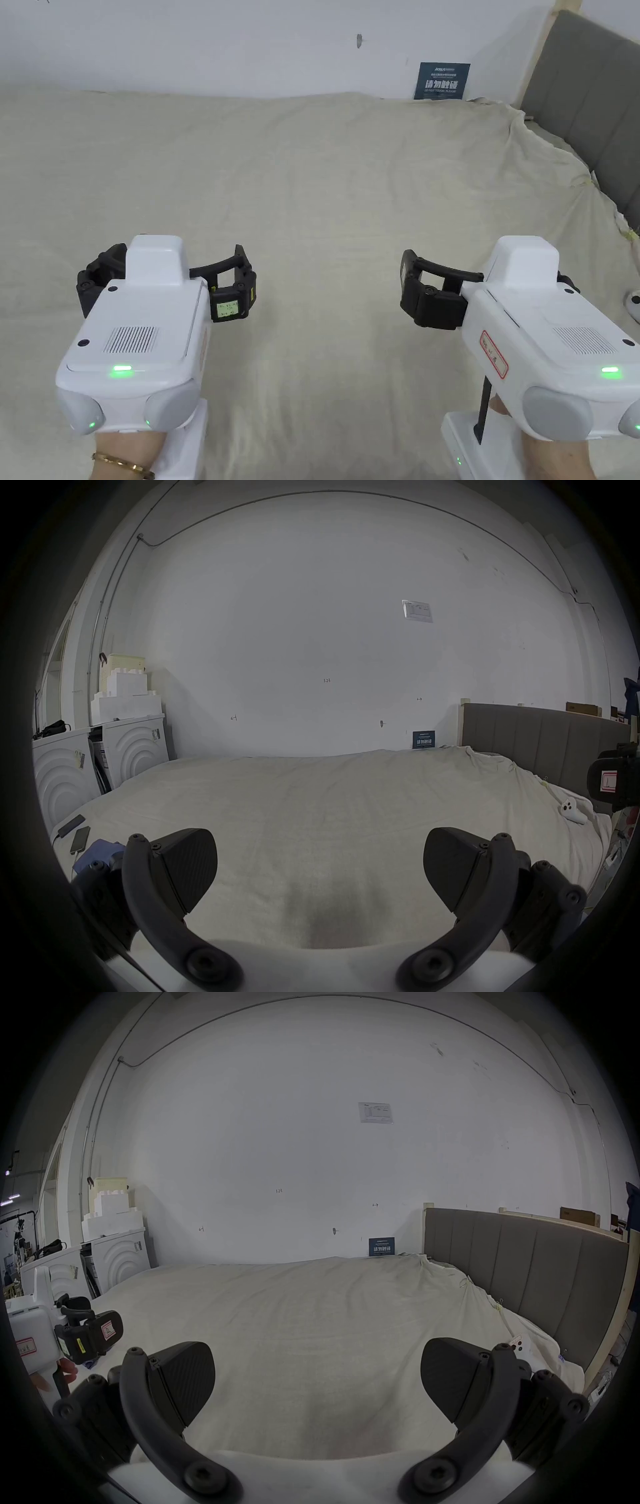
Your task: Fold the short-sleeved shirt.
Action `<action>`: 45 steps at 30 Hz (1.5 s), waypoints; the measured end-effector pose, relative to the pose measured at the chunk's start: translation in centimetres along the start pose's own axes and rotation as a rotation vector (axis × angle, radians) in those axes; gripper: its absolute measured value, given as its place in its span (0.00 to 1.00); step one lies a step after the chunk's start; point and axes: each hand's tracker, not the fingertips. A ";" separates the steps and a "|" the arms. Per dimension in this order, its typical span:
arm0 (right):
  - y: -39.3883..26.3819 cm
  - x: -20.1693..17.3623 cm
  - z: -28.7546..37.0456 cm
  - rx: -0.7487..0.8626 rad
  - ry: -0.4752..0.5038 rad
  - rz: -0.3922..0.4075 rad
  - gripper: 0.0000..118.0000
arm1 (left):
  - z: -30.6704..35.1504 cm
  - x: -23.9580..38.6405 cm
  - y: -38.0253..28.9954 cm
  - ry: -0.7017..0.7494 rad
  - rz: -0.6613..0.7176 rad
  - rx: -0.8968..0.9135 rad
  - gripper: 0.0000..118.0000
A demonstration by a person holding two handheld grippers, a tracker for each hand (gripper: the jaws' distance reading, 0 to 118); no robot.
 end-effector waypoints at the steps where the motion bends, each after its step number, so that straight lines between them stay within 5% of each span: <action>1: 0.0 0.0 0.0 0.001 0.001 -0.001 0.99 | 0.0 0.0 0.0 -0.001 0.000 -0.001 1.00; 45: 0.2 -0.1 0.1 0.003 0.007 0.003 0.99 | 0.1 0.3 0.2 -0.008 -0.004 0.006 1.00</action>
